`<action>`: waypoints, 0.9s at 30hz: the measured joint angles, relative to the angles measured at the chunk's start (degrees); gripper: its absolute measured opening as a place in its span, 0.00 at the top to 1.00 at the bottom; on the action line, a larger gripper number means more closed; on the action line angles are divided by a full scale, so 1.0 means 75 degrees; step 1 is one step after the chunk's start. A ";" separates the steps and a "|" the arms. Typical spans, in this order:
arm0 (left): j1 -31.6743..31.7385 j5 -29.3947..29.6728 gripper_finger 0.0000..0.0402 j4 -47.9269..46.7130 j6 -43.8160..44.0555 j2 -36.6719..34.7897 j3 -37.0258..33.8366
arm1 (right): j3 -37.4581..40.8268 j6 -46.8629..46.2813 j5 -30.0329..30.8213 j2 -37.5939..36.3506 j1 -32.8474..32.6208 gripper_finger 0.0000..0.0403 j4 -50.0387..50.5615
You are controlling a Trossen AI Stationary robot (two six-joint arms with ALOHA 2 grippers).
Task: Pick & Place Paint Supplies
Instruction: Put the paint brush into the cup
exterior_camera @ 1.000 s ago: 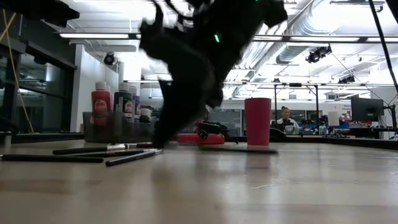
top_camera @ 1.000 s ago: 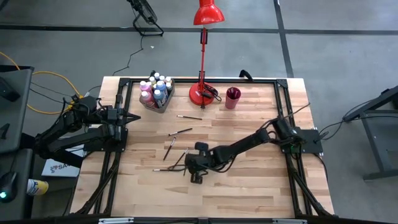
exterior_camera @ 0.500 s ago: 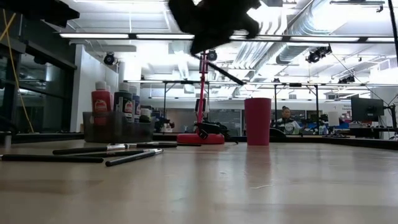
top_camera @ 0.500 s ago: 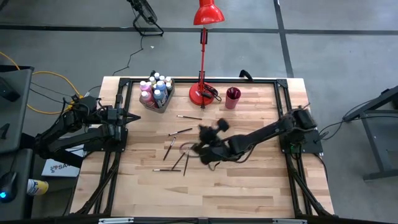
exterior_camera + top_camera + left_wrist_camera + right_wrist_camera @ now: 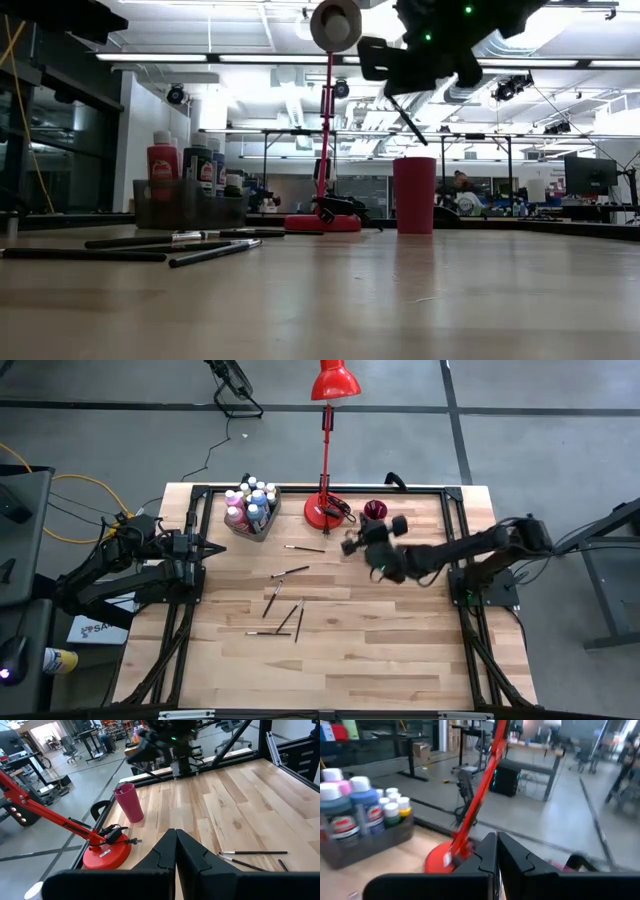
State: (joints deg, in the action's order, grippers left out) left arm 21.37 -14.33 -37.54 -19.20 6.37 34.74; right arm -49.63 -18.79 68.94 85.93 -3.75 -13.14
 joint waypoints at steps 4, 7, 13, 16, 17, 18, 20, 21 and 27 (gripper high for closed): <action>-0.0002 0.0002 1.00 0.0000 0.0000 0.0000 0.0000 | 0.0261 0.2555 -0.1304 -0.0382 0.0776 0.99 -0.1870; -0.0001 0.0000 1.00 -0.0003 0.0000 0.0000 0.0000 | 0.0258 0.3812 -0.1695 -0.0414 0.1296 0.99 -0.2789; 0.0000 0.0000 1.00 -0.0001 0.0000 0.0000 0.0000 | 0.0565 0.4707 -0.2623 -0.0412 0.2240 0.99 -0.4059; -0.0001 0.0000 1.00 -0.0002 0.0000 0.0000 0.0000 | 0.0913 0.4508 -0.2636 -0.0407 0.2590 0.99 -0.4134; 0.0000 0.0002 1.00 0.0000 0.0000 0.0000 0.0000 | 0.0993 0.4316 -0.2665 -0.0402 0.2672 0.99 -0.4136; 0.0000 0.0003 1.00 0.0000 0.0000 0.0000 0.0000 | 0.1072 0.4117 -0.2748 -0.0402 0.2746 0.99 -0.4149; -0.0001 0.0001 1.00 0.0000 0.0000 0.0000 0.0000 | 0.1203 0.3839 -0.3005 -0.0402 0.2861 0.99 -0.4257; -0.0003 0.0003 1.00 0.0000 0.0000 0.0000 0.0000 | 0.1284 0.3748 -0.3045 -0.0402 0.2906 0.99 -0.4314; -0.0003 0.0003 1.00 0.0000 0.0000 0.0000 0.0000 | 0.1597 0.3144 -0.3018 -0.0402 0.3118 0.99 -0.4174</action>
State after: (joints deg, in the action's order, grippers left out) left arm 21.34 -14.31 -37.54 -19.20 6.37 34.74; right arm -37.66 4.79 46.30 82.91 19.63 -44.45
